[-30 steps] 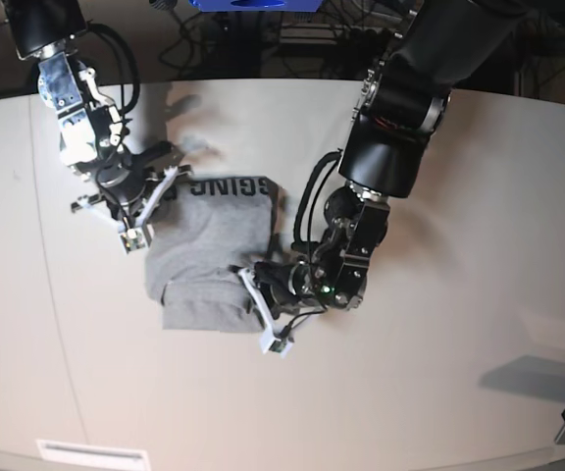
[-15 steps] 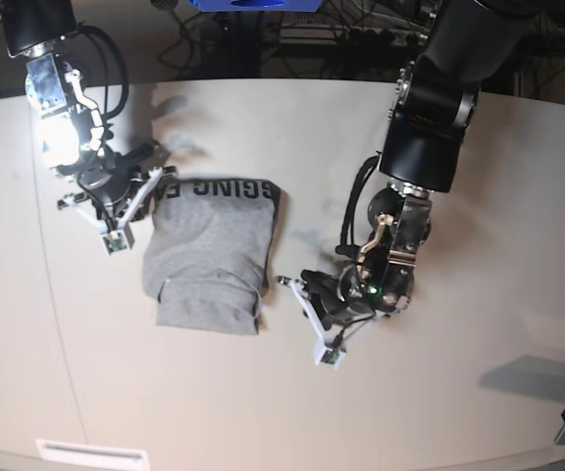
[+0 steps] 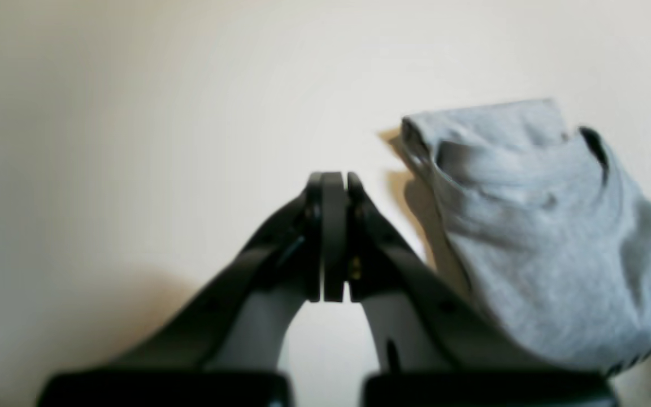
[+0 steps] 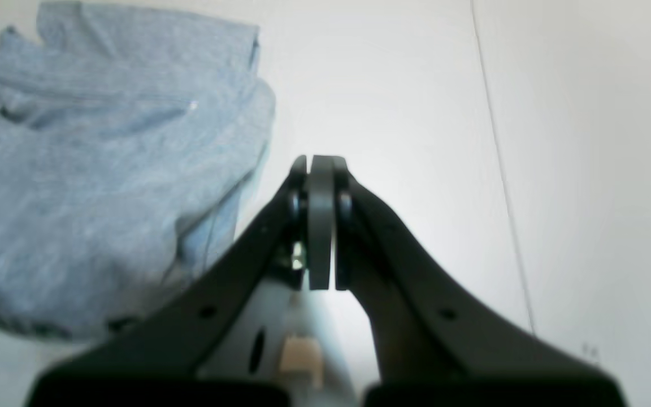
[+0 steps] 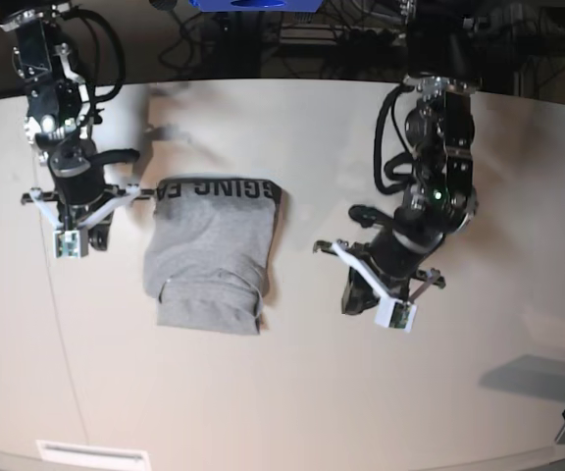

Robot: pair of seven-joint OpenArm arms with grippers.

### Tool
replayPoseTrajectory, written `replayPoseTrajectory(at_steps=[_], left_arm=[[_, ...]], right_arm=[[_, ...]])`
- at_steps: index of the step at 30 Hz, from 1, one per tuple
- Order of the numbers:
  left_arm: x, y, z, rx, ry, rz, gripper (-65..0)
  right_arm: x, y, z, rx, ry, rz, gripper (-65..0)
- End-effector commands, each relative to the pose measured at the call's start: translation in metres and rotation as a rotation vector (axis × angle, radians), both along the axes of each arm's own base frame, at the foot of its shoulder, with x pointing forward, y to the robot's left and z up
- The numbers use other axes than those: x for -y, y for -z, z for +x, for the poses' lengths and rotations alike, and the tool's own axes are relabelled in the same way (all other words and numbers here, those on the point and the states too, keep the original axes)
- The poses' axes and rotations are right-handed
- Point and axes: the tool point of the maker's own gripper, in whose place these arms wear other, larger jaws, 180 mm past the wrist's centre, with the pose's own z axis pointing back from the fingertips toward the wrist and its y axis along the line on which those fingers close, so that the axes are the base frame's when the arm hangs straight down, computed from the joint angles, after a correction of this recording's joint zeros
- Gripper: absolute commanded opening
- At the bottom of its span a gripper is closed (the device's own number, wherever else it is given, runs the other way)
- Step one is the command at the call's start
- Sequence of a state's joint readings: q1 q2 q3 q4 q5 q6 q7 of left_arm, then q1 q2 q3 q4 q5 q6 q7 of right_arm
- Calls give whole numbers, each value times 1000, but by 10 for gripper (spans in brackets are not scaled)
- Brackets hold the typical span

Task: Fold the T-shirt properly
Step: 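Open both grippers and raise them above the lettered bundle edge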

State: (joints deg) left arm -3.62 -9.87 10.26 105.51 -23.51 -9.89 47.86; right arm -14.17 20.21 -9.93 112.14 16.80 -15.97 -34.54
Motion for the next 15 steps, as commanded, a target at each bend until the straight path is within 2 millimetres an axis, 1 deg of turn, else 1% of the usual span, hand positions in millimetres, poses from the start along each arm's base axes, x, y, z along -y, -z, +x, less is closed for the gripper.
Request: replayPoseTrajectory(at_steps=[1, 4, 6, 8, 12, 15], left_arm=[[-6, -14, 0, 66, -5, 22, -650], [-15, 8, -27, 63, -18, 112, -650], [-22, 22, -43, 68, -26, 194, -650], [-23, 33, -58, 84, -21, 250, -650], [-22, 50, -78, 55, -14, 290, -650], [-21, 58, -87, 32, -8, 289, -650]], right_arm=[[-2, -17, 7, 64, -9, 2, -650], [-25, -9, 0, 41, -45, 40, -650], [-46, -3, -7, 23, -100, 58, -650], [-66, -4, -10, 38, -148, 78, -650], [-86, -4, -16, 44, -196, 99, -650], [-99, -1, -20, 32, -231, 109, -650]])
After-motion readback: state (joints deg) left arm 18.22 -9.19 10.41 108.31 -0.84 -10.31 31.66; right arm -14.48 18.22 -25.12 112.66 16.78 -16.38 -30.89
